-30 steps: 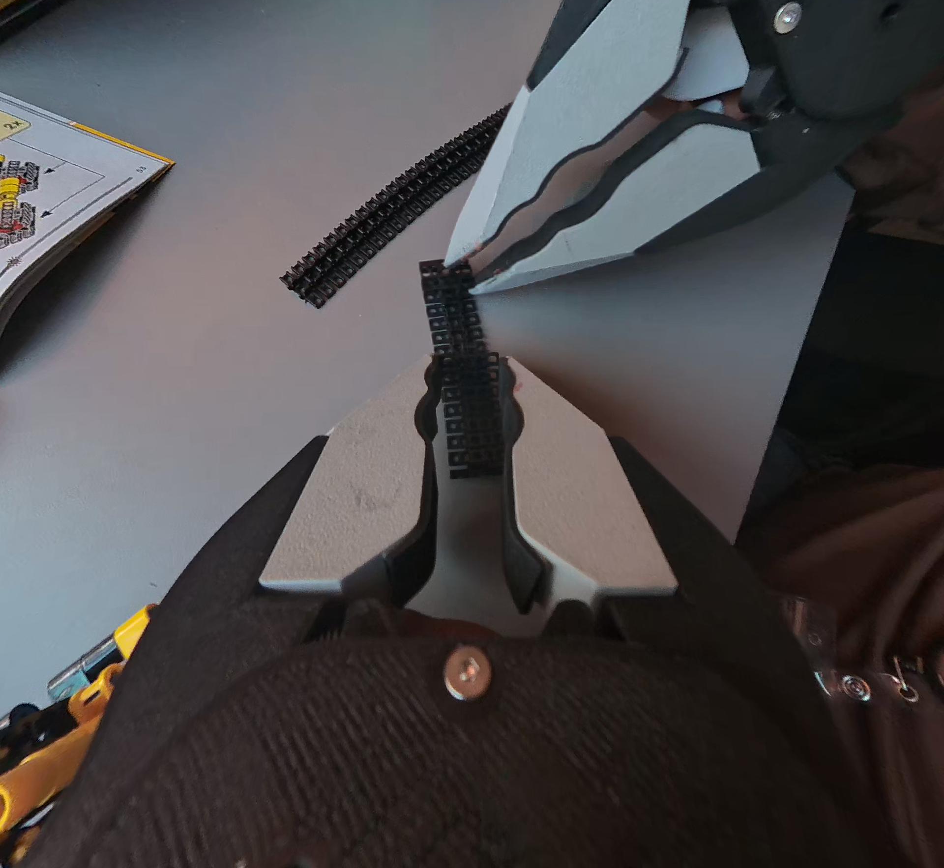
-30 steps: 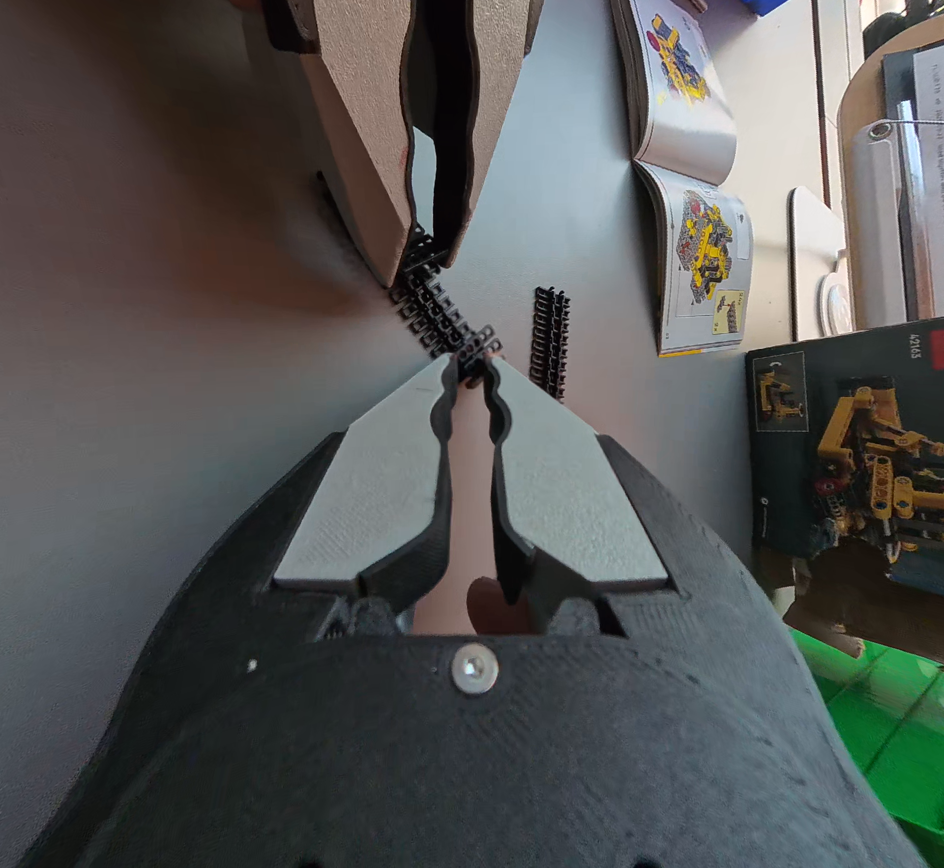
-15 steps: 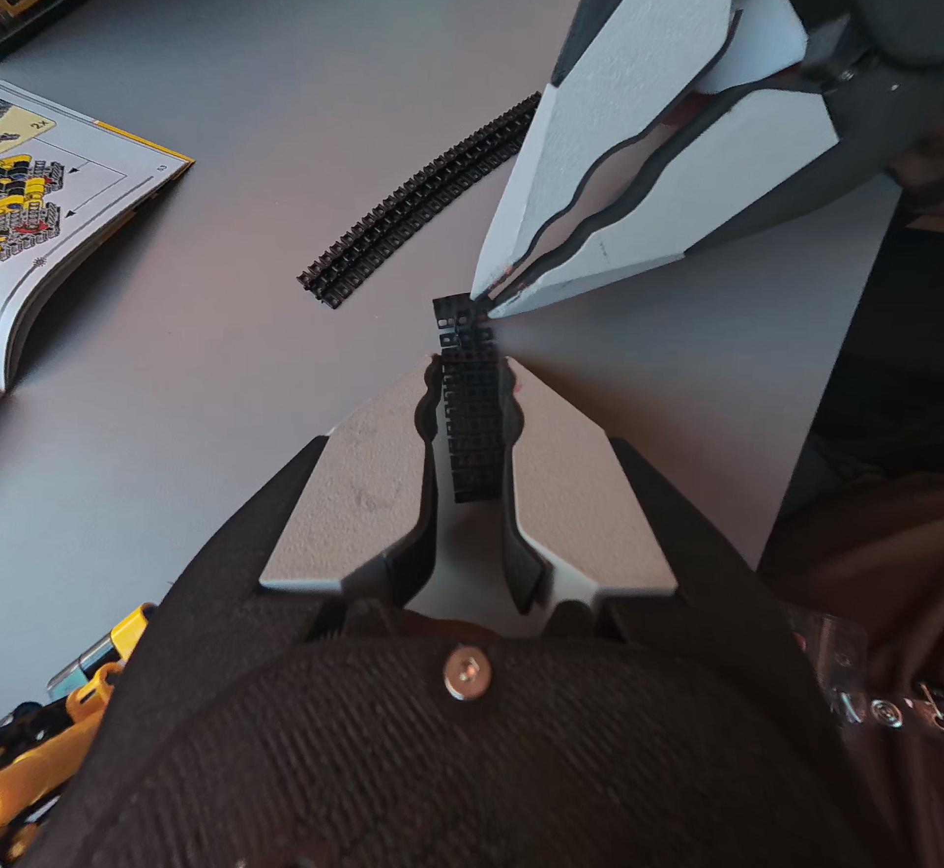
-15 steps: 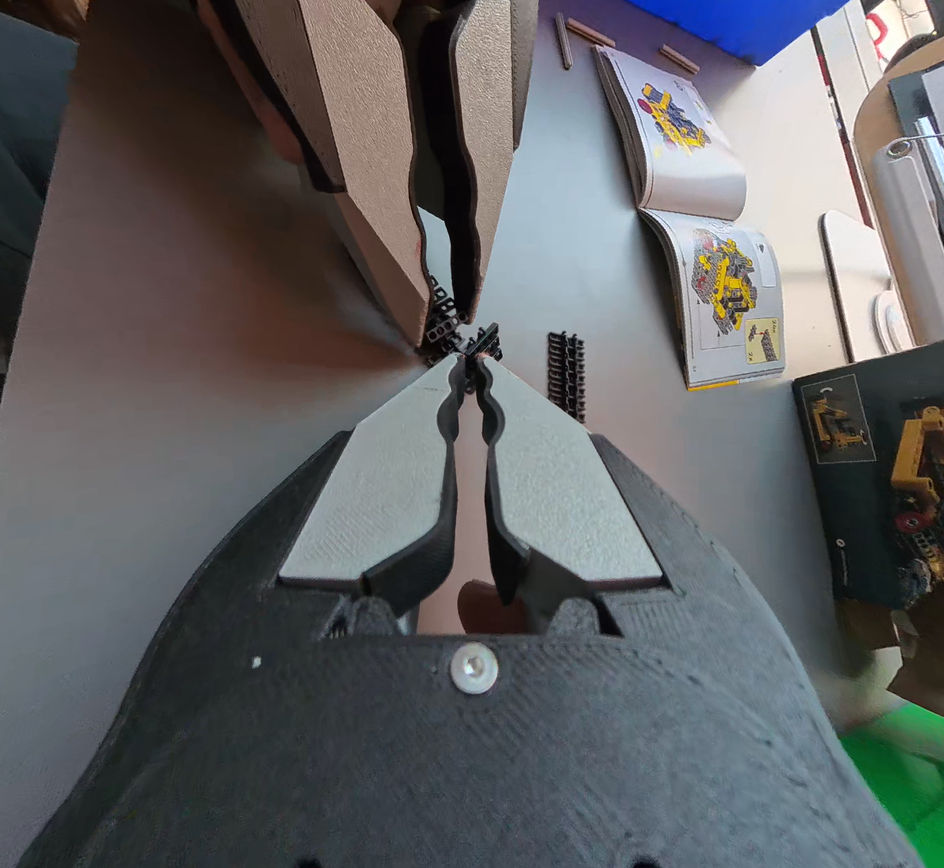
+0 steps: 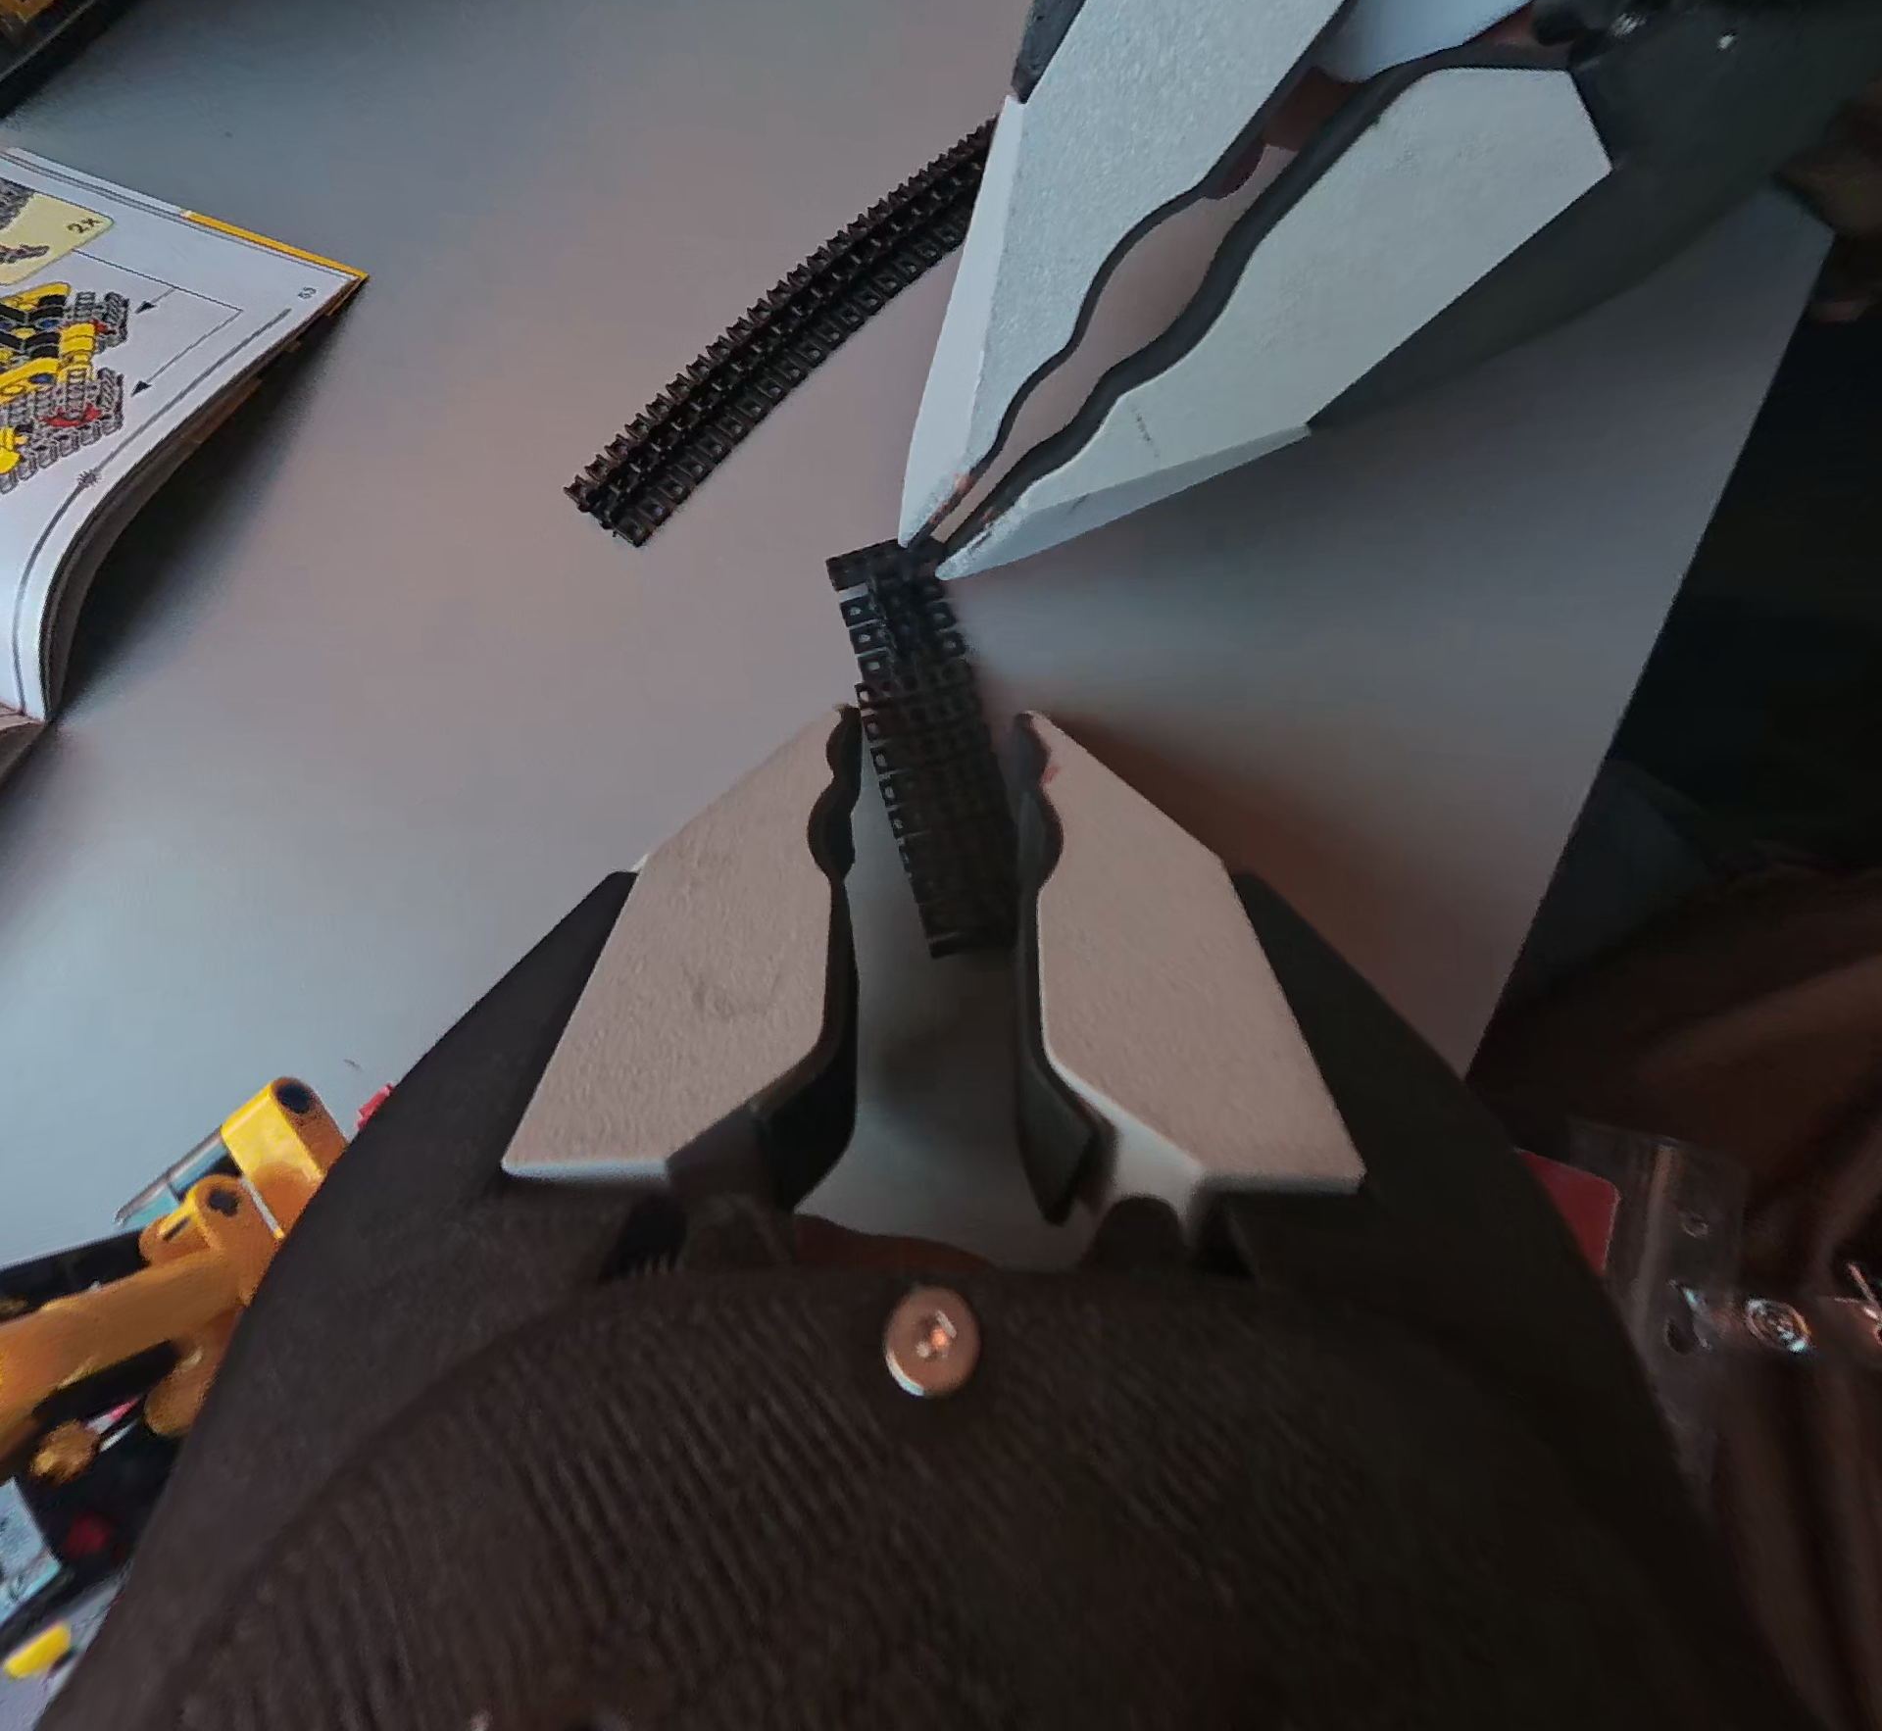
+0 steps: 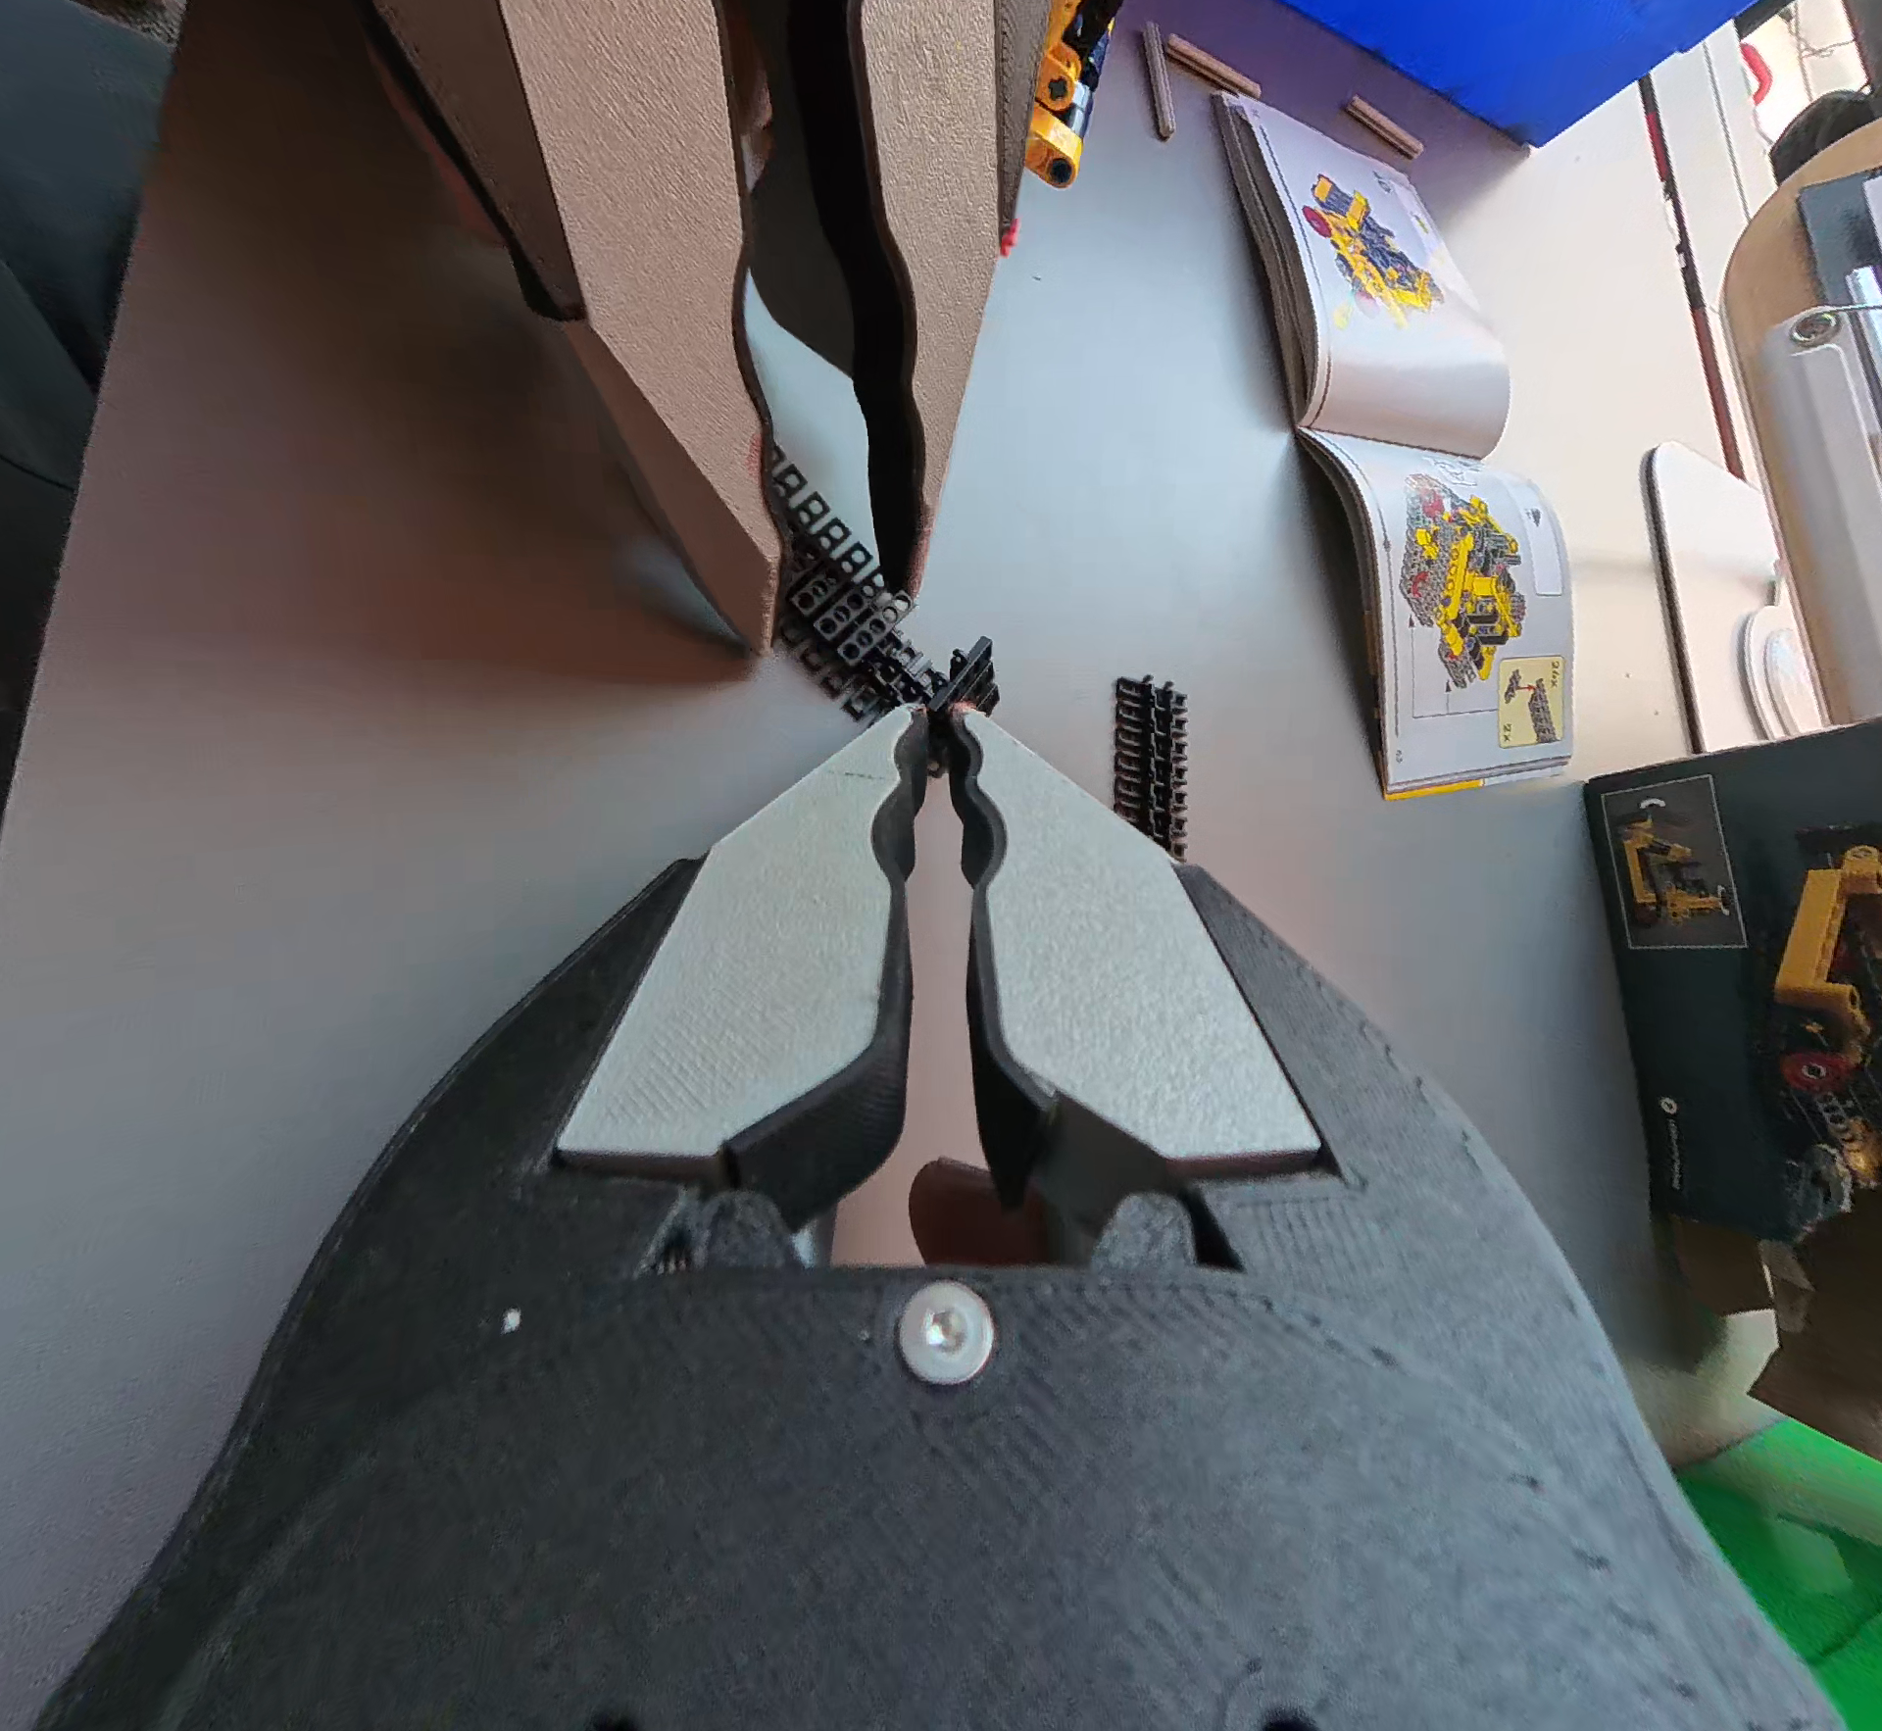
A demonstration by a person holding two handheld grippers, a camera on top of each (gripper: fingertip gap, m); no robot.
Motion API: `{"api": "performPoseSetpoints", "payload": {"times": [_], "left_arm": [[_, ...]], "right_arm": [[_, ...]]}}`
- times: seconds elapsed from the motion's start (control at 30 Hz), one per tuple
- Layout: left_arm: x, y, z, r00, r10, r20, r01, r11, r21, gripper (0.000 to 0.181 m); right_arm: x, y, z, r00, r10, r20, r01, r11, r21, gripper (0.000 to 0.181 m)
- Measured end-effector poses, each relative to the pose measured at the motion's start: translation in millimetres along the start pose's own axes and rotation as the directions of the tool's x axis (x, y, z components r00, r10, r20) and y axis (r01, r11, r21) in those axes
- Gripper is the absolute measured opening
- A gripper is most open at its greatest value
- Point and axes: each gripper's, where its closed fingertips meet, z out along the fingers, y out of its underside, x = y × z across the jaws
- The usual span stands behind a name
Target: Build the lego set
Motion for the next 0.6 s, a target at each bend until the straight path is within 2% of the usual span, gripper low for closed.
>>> {"api": "performPoseSetpoints", "payload": {"times": [0.27,0.6], "left_arm": [[-3.1,-0.9,-2.8,0.999,0.02,0.03,-0.021,1.0,0.011,0.02],[-4.8,0.8,-4.2,1.0,0.012,0.024,-0.013,1.0,0.022,0.02]], "right_arm": [[-3.3,-3.3,1.4,0.999,-0.037,0.0,0.037,0.999,0.01,0.0],[-5.5,-6.6,7.4,0.98,-0.191,-0.057,0.19,0.981,-0.032,0.001]]}}
